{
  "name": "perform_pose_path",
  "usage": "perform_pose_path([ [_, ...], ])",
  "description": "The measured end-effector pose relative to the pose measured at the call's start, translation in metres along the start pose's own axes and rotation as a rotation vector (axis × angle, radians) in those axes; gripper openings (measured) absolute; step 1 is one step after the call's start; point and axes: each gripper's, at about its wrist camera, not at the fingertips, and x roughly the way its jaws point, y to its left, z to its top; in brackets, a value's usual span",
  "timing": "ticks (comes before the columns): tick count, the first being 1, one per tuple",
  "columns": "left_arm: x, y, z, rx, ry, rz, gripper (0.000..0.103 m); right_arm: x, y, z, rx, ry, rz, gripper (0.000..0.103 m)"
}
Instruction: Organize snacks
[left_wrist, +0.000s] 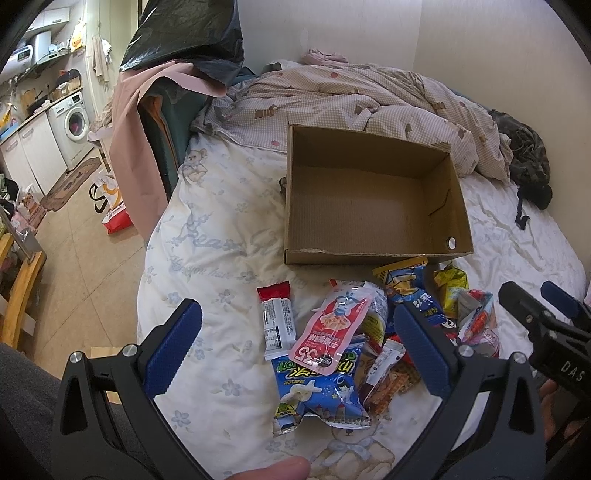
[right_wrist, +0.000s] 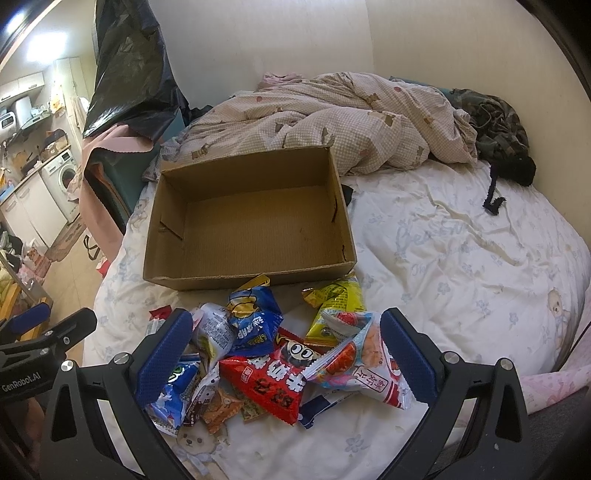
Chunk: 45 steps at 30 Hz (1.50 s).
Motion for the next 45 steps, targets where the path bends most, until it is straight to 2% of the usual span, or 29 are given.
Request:
perform_pose_path([
  [8,-0.002,-0.001,0.001,0.002,-0.008,0.004,0.103,0.0,0.0,0.0,0.0,0.004,-0.002,0.103],
  [19,-0.002,0.001,0.003,0.014,0.019,0.023,0.103,0.001,-0.009,0.001,0.031,0.01,0.001,0.103],
  [22,0.001,0.005,0.009,0.021,0.061,0.024,0.103,0.0,-0.021,0.006,0.07,0.025,0.003,0.103],
  [27,0.012,0.011,0.022,0.041,0.158,0.0,0.103,0.002,-0.046,0.026,0.122,0.097,0.043,0.103],
  [30,0.023,0.009,0.029,0.075,0.197,-0.003,0.103,0.014,-0.058,0.039,0.123,0.176,0.063,0.103],
  [35,0.044,0.003,0.041,0.14,0.266,0.025,0.103,0.044,-0.087,0.046,0.207,0.351,0.137,0.103],
  [40,0.068,0.016,0.052,0.074,0.329,0.036,0.103,0.069,-0.12,0.038,0.276,0.451,0.115,0.103],
  [45,0.091,0.027,0.047,-0.009,0.41,0.016,0.103,0.101,-0.144,0.013,0.386,0.567,0.096,0.103],
])
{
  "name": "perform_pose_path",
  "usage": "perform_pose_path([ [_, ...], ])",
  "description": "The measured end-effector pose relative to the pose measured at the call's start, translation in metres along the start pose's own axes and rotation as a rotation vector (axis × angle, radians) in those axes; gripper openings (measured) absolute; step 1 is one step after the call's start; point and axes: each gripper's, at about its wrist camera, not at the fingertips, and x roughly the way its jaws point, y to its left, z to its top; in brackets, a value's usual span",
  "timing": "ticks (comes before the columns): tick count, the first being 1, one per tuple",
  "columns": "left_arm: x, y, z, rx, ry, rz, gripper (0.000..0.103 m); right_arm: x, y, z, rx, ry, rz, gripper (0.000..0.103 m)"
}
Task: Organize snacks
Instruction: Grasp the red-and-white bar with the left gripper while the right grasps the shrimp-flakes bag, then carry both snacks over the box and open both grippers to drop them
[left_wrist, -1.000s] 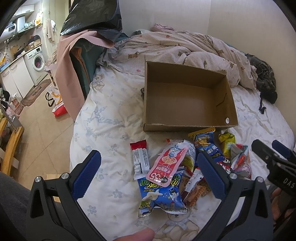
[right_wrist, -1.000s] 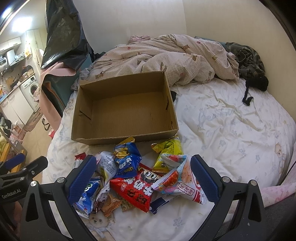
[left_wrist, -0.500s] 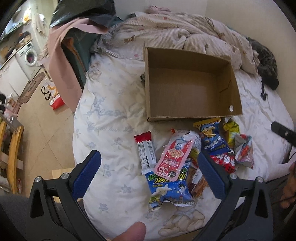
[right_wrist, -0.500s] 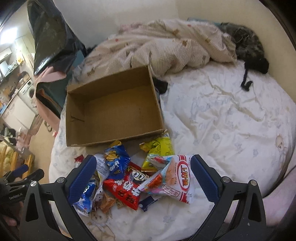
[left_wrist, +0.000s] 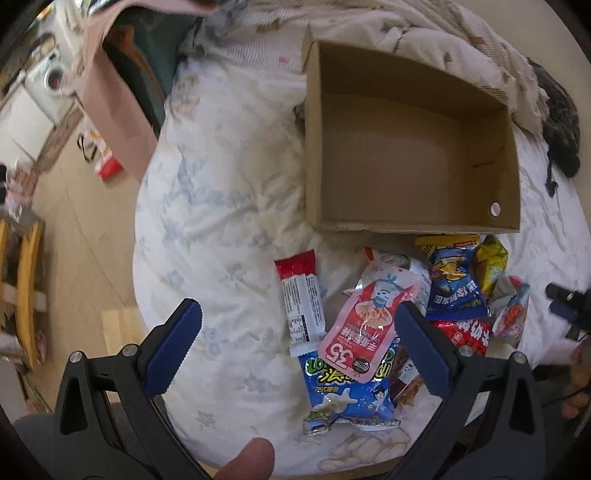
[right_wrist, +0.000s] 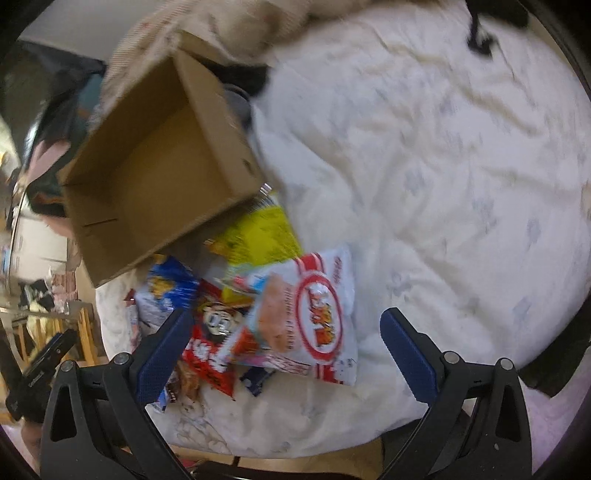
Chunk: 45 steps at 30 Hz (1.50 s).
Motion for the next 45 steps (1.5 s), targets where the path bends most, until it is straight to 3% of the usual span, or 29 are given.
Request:
perform_pose_path([
  [5,0.019,0.004,0.002,-0.039,0.037,-0.01,0.103,0.034,-0.007,-0.002,0.064,0.112,-0.009,0.103],
  [8,0.033,0.006,0.002,-0.05,0.066,-0.004,0.103,0.055,-0.001,-0.004,0.025,0.136,-0.076,0.103],
  [11,0.059,0.016,0.003,-0.072,0.135,0.027,0.101,0.071,-0.004,-0.004,0.049,0.15,-0.099,0.102],
  [12,0.068,0.021,0.002,-0.098,0.172,0.016,0.101,0.074,-0.004,-0.005,0.046,0.151,-0.098,0.096],
  [15,0.087,0.038,0.002,-0.189,0.24,-0.014,0.089,0.073,-0.001,-0.007,0.032,0.167,-0.069,0.079],
  [19,0.098,0.038,0.006,-0.196,0.237,-0.002,0.083,0.068,0.001,-0.013,0.011,0.15,-0.053,0.063],
  [23,0.119,0.026,0.006,-0.169,0.286,-0.05,0.054,0.051,0.001,-0.021,-0.003,0.108,-0.041,0.057],
  [24,0.123,0.021,0.005,-0.162,0.295,-0.061,0.052,0.048,0.0,-0.023,-0.001,0.099,-0.036,0.056],
  [28,0.132,0.014,0.007,-0.145,0.282,-0.02,0.047,0.029,-0.009,-0.027,0.006,0.05,-0.021,0.056],
  [32,0.138,0.012,0.005,-0.139,0.26,0.013,0.028,0.018,-0.007,-0.035,0.02,-0.006,0.043,0.056],
  [40,0.104,0.017,0.014,-0.136,0.138,0.064,0.027,-0.003,0.005,-0.019,-0.021,-0.081,0.122,0.056],
  [45,0.067,0.036,0.016,-0.219,0.041,0.088,0.027,-0.023,0.033,-0.019,-0.085,-0.195,0.162,0.056],
])
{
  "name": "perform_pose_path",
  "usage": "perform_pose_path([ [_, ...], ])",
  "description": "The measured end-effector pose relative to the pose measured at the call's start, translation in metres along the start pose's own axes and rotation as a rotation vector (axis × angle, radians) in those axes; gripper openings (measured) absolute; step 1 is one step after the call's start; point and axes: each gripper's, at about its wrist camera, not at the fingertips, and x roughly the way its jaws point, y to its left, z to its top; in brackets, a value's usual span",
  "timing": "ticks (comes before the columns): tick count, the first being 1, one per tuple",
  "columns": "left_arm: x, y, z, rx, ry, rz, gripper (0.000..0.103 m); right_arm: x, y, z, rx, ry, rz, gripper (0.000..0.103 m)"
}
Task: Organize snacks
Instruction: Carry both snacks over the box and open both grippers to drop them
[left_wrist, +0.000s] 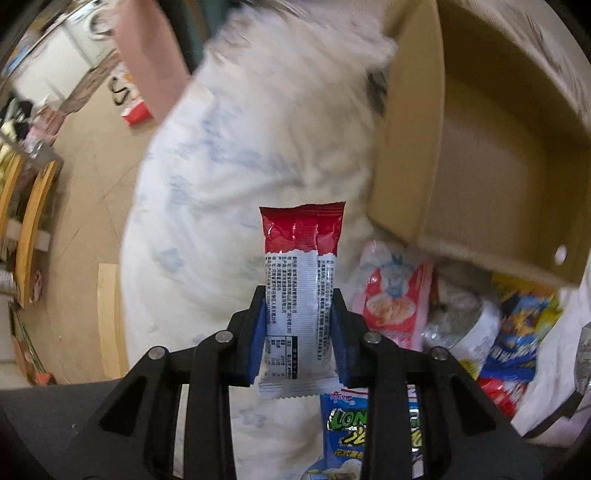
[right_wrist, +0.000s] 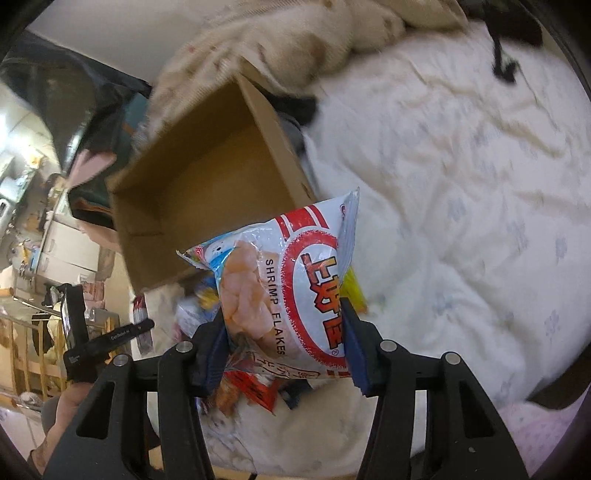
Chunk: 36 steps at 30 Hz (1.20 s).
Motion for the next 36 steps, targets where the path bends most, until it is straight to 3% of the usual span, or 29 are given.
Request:
perform_pose_path([
  [5,-0.061,0.0,0.005,-0.021,-0.194,-0.049,0.027,-0.019,0.03,0.013,-0.069,-0.135,0.085,0.056],
  [8,-0.089,-0.018,0.014,0.038,-0.3,-0.085,0.027,-0.016,0.05,0.027,-0.121,-0.161,0.101,0.056],
  [11,-0.105,-0.04,0.023,0.125,-0.351,-0.117,0.027,-0.008,0.067,0.04,-0.158,-0.166,0.098,0.056],
  [21,-0.096,-0.098,0.055,0.255,-0.375,-0.102,0.028,0.028,0.093,0.078,-0.259,-0.175,0.025,0.056],
  [29,-0.071,-0.108,0.064,0.258,-0.374,-0.122,0.028,0.058,0.082,0.097,-0.221,-0.149,-0.021,0.056],
  [36,-0.048,-0.116,0.068,0.287,-0.323,-0.12,0.028,0.079,0.075,0.1,-0.205,-0.093,-0.072,0.056],
])
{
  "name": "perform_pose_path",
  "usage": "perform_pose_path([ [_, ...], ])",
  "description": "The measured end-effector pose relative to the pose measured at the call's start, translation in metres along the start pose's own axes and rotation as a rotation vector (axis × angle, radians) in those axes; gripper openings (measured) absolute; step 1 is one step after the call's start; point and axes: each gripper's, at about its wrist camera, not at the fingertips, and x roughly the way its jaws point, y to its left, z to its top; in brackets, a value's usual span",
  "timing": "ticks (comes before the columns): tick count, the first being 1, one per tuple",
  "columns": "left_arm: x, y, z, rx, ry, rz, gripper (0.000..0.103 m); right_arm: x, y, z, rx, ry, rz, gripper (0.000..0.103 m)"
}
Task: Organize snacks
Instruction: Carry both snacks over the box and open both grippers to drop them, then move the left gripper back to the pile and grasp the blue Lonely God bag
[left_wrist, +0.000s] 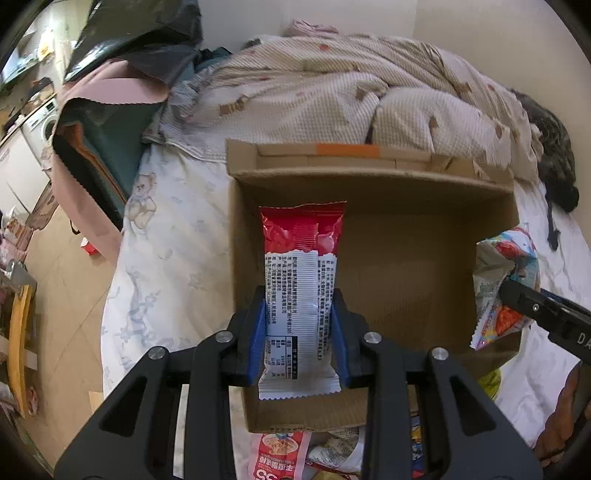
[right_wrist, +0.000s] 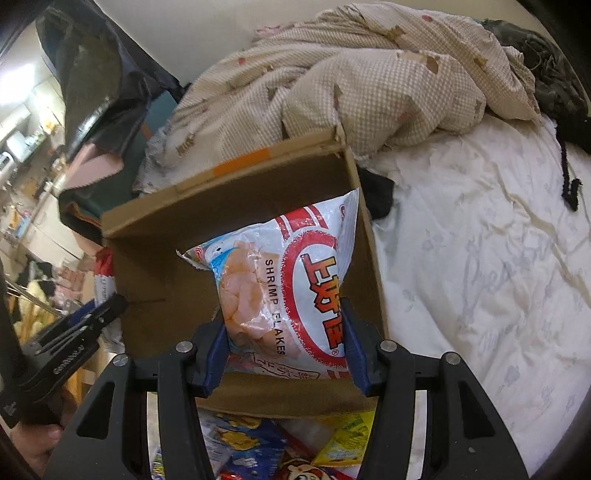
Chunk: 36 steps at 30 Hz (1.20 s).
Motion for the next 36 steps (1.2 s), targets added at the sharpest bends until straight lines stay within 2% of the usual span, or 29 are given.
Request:
perform_pose_path([
  [6,0.006,-0.006,-0.005,0.024,0.007,-0.032,0.028,0.011,-0.002,-0.005,0.015,0.042,0.0,0.057],
  [10,0.007,-0.009,-0.007,0.037,0.0,-0.012,0.029,0.009,0.001,-0.004,0.016,0.034,0.017,0.058],
  [12,0.007,-0.008,-0.006,0.028,0.002,-0.013,0.037,0.01,0.002,-0.003,0.017,0.032,0.035,0.059],
  [14,0.005,-0.008,-0.005,0.017,-0.005,-0.015,0.054,0.01,0.0,-0.003,0.022,0.03,0.05,0.06],
  [15,0.004,-0.008,-0.005,0.018,-0.012,-0.016,0.058,0.009,-0.001,-0.003,0.029,0.025,0.057,0.061],
  [17,0.0,-0.01,-0.005,0.023,-0.029,-0.019,0.074,0.008,-0.003,-0.003,0.04,0.016,0.067,0.067],
  [19,-0.003,-0.009,-0.005,0.015,-0.037,-0.039,0.08,0.003,-0.004,-0.003,0.047,-0.017,0.09,0.074],
  [20,-0.005,-0.009,-0.005,0.01,-0.039,-0.05,0.081,0.001,-0.003,-0.003,0.045,-0.031,0.089,0.079],
  [21,-0.006,-0.009,-0.005,0.007,-0.04,-0.051,0.082,-0.002,-0.002,-0.003,0.039,-0.048,0.082,0.094],
  [22,-0.007,-0.009,-0.005,0.007,-0.041,-0.052,0.082,-0.005,0.0,-0.003,0.031,-0.071,0.083,0.103],
  [25,-0.009,-0.009,-0.005,0.018,-0.033,-0.046,0.083,-0.014,0.007,-0.002,-0.006,-0.132,0.078,0.103],
  [31,-0.021,-0.01,-0.004,0.035,-0.055,-0.037,0.083,-0.025,0.014,-0.002,-0.052,-0.186,0.047,0.103],
  [36,-0.044,-0.017,-0.01,0.098,-0.169,-0.042,0.083,-0.03,0.01,-0.004,-0.032,-0.195,0.062,0.103],
])
